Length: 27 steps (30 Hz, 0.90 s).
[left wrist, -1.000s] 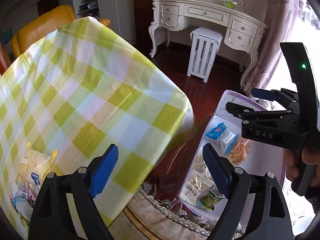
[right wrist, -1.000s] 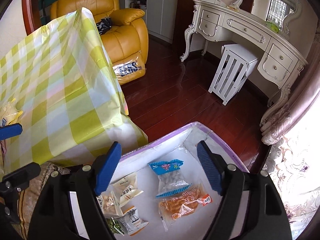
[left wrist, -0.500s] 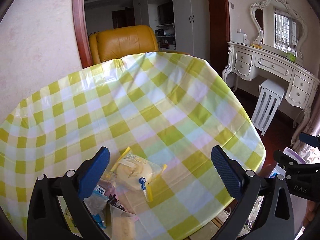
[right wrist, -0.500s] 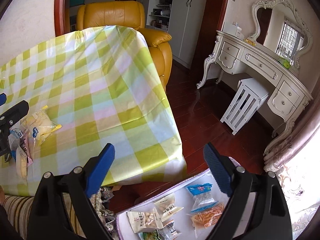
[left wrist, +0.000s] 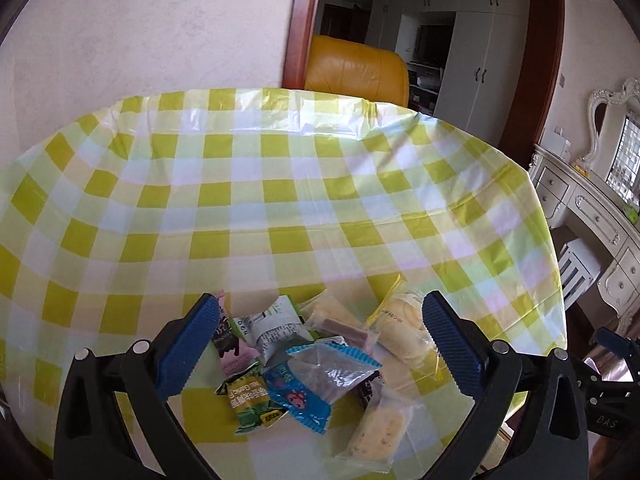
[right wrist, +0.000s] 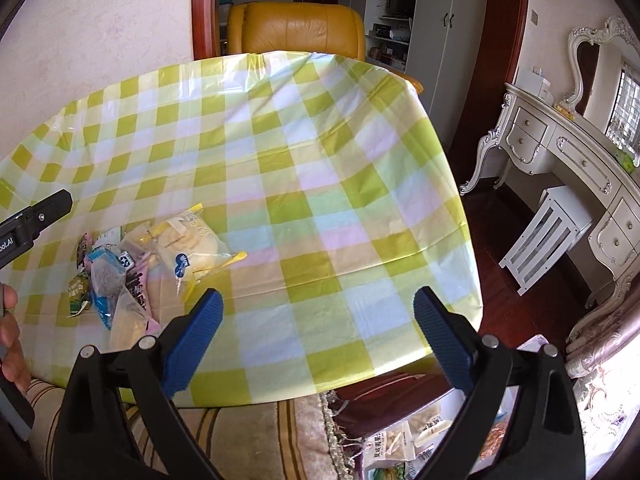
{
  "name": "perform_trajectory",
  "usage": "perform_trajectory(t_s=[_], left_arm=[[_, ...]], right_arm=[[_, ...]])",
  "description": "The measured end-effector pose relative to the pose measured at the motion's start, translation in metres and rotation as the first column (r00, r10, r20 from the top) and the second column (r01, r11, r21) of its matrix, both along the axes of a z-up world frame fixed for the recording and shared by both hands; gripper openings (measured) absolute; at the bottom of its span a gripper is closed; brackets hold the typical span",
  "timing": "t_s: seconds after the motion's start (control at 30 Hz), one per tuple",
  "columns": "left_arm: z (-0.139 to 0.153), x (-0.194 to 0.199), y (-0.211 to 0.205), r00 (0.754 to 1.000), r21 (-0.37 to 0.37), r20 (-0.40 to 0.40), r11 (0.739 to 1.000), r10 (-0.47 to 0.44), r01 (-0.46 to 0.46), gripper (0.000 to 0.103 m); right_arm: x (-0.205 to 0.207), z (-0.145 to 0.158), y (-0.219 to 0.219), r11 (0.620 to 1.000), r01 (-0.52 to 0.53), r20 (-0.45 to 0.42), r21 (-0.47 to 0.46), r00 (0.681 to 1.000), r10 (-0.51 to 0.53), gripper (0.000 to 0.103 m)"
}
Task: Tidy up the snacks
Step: 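Move both tools back over the snack pile on the table, then lower the left tool to another green peas bag while the right approaches the clear-wrapped cake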
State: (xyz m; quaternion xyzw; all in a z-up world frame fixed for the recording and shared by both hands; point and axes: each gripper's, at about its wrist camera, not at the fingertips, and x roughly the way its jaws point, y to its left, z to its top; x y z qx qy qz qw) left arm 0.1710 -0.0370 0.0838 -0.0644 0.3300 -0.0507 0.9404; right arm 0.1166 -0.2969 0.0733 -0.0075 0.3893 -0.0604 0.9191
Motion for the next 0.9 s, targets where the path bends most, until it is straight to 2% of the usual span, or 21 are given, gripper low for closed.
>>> perform_trajectory(t_s=[0.2, 0.3, 0.43, 0.47, 0.53, 0.7, 0.77, 0.83, 0.9], left_arm=[[-0.017, 0.0, 0.052, 0.992, -0.08, -0.064, 0.991, 0.107, -0.111, 0.097], [-0.032, 0.0, 0.066, 0.988, -0.116, -0.116, 0.986, 0.103, -0.117, 0.097], [-0.053, 0.0, 0.074, 0.977, -0.121, -0.18, 0.983, 0.112, -0.135, 0.093], [-0.057, 0.0, 0.076, 0.975, -0.133, -0.192, 0.982, 0.11, -0.137, 0.091], [-0.064, -0.001, 0.079, 0.971, -0.149, -0.211, 0.979, 0.108, -0.141, 0.078], [-0.079, -0.001, 0.078, 0.964, -0.179, -0.256, 0.977, 0.068, -0.117, 0.066], [-0.083, 0.0, 0.076, 0.962, -0.182, -0.269, 0.978, 0.051, -0.102, 0.063], [-0.087, 0.0, 0.072, 0.958, -0.166, -0.286, 0.982, 0.037, -0.088, 0.056], [-0.09, 0.001, 0.069, 0.955, -0.157, -0.294, 0.985, 0.028, -0.077, 0.055]], right_arm=[[0.007, -0.017, 0.032, 1.0, -0.027, -0.066, 0.016, 0.997, 0.028, 0.096], [0.007, -0.025, 0.051, 0.997, -0.06, -0.087, 0.042, 0.994, 0.064, 0.096], [0.009, -0.035, 0.076, 0.994, -0.096, -0.121, 0.053, 0.987, 0.102, 0.096], [0.011, -0.037, 0.081, 0.992, -0.107, -0.132, 0.064, 0.985, 0.115, 0.096], [0.014, -0.04, 0.088, 0.991, -0.116, -0.143, 0.074, 0.982, 0.125, 0.096], [0.025, -0.053, 0.101, 0.983, -0.107, -0.203, 0.152, 0.97, 0.137, 0.096], [0.028, -0.057, 0.111, 0.982, -0.119, -0.218, 0.148, 0.964, 0.149, 0.096], [0.028, -0.058, 0.121, 0.982, -0.14, -0.219, 0.125, 0.962, 0.165, 0.096], [0.029, -0.059, 0.129, 0.982, -0.149, -0.216, 0.115, 0.961, 0.171, 0.096]])
